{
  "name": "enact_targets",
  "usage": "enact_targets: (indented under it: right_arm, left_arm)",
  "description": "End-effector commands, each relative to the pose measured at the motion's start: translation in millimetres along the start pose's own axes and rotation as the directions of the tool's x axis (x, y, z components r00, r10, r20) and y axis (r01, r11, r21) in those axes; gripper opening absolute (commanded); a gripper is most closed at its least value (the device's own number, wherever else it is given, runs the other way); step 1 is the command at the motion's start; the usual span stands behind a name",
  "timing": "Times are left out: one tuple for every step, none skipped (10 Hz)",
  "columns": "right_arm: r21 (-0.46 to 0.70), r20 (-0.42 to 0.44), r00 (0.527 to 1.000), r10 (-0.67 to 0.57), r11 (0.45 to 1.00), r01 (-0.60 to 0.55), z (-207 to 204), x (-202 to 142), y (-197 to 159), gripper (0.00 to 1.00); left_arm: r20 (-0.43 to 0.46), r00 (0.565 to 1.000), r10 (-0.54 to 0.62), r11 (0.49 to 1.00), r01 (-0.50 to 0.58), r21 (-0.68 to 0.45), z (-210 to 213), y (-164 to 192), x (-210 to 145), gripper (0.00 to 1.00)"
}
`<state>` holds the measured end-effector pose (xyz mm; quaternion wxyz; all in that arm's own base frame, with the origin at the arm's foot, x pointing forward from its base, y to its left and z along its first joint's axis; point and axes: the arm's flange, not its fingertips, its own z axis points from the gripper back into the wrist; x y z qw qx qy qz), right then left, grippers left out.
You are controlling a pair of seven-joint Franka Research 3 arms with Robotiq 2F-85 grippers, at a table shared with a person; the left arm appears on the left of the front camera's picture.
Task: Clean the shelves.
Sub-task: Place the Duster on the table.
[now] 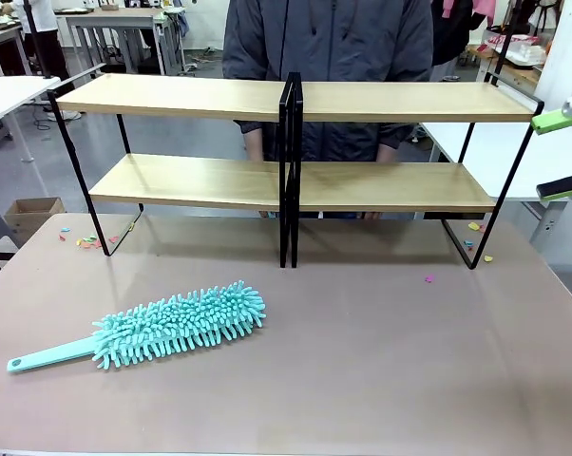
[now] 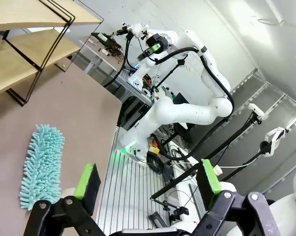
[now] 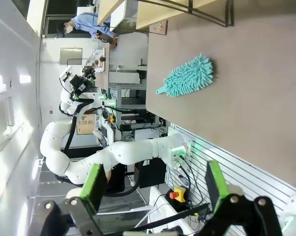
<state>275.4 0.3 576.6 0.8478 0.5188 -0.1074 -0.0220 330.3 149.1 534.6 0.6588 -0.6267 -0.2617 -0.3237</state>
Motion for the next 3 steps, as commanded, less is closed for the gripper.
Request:
enact_targets:
  right_arm:
    - [0.002, -0.004, 1.0, 0.017, 1.0, -0.017, 1.5, 1.2, 2.4, 1.0]
    - [0.002, -0.004, 1.0, 0.017, 1.0, -0.017, 1.5, 1.2, 2.4, 1.0]
    - [0.002, -0.004, 1.0, 0.017, 1.0, -0.017, 1.5, 1.2, 2.4, 1.0]
  left_arm:
    - [-0.008, 1.0, -0.017, 1.0, 0.017, -0.003, 2.1, -1.8, 0.0, 1.0]
    - [-0.008, 1.0, -0.017, 1.0, 0.017, -0.003, 2.1, -1.8, 0.0, 1.0]
    - [-0.008, 1.0, -0.017, 1.0, 0.017, -0.003, 2.1, -1.8, 0.0, 1.0]
